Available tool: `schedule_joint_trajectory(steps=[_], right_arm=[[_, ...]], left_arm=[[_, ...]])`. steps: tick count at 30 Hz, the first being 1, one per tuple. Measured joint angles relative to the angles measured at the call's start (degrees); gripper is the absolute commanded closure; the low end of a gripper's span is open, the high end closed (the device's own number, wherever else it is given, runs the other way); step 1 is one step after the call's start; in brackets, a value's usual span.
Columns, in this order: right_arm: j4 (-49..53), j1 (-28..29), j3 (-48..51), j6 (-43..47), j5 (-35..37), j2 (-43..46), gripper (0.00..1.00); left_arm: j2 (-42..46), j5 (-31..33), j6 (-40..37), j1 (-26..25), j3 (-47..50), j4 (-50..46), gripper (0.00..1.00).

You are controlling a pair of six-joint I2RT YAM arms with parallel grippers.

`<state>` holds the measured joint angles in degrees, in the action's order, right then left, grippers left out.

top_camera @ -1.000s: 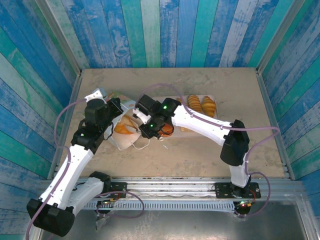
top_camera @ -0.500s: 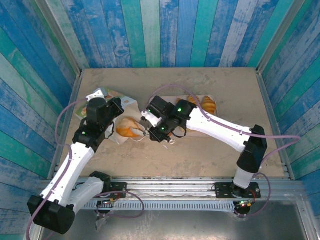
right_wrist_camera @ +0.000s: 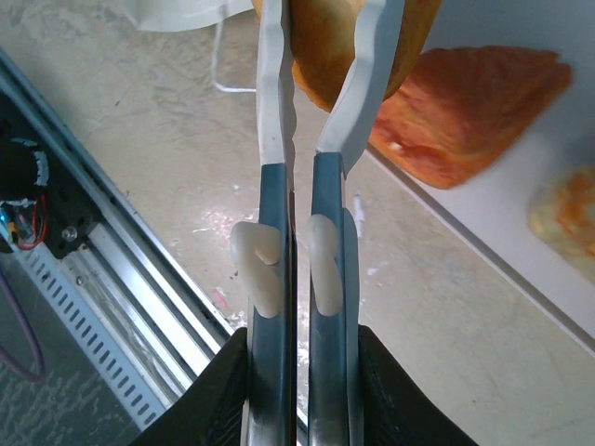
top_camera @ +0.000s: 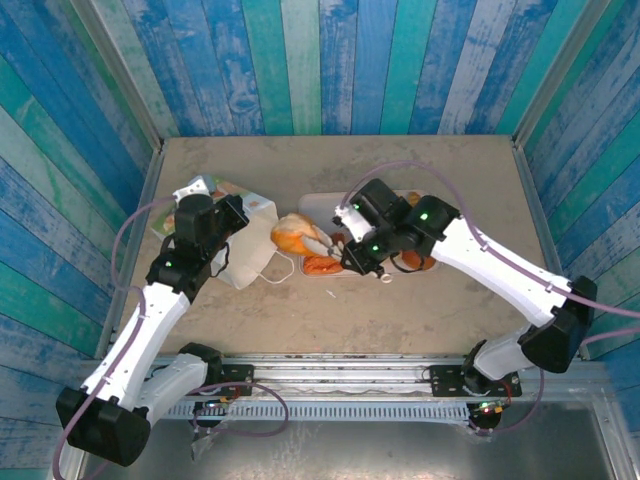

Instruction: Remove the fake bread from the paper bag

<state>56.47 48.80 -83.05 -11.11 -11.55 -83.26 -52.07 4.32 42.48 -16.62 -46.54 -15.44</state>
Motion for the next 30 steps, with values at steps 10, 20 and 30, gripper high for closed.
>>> schedule_joint_trajectory(steps=[10,20,30], right_arm=[[0.2,-8.5,2.4,0.8,-0.7,3.2,0.77],[0.0,-15.8,0.4,5.2,-2.2,-7.3,0.78],[-0.6,-17.7,-4.9,8.7,-3.7,-15.9,0.77]], left_arm=[[-0.1,2.3,0.9,0.0,-0.1,-0.9,1.00],[0.6,2.7,0.9,0.0,-0.1,-1.4,1.00],[2.8,2.7,0.9,0.0,-0.1,-1.7,1.00]])
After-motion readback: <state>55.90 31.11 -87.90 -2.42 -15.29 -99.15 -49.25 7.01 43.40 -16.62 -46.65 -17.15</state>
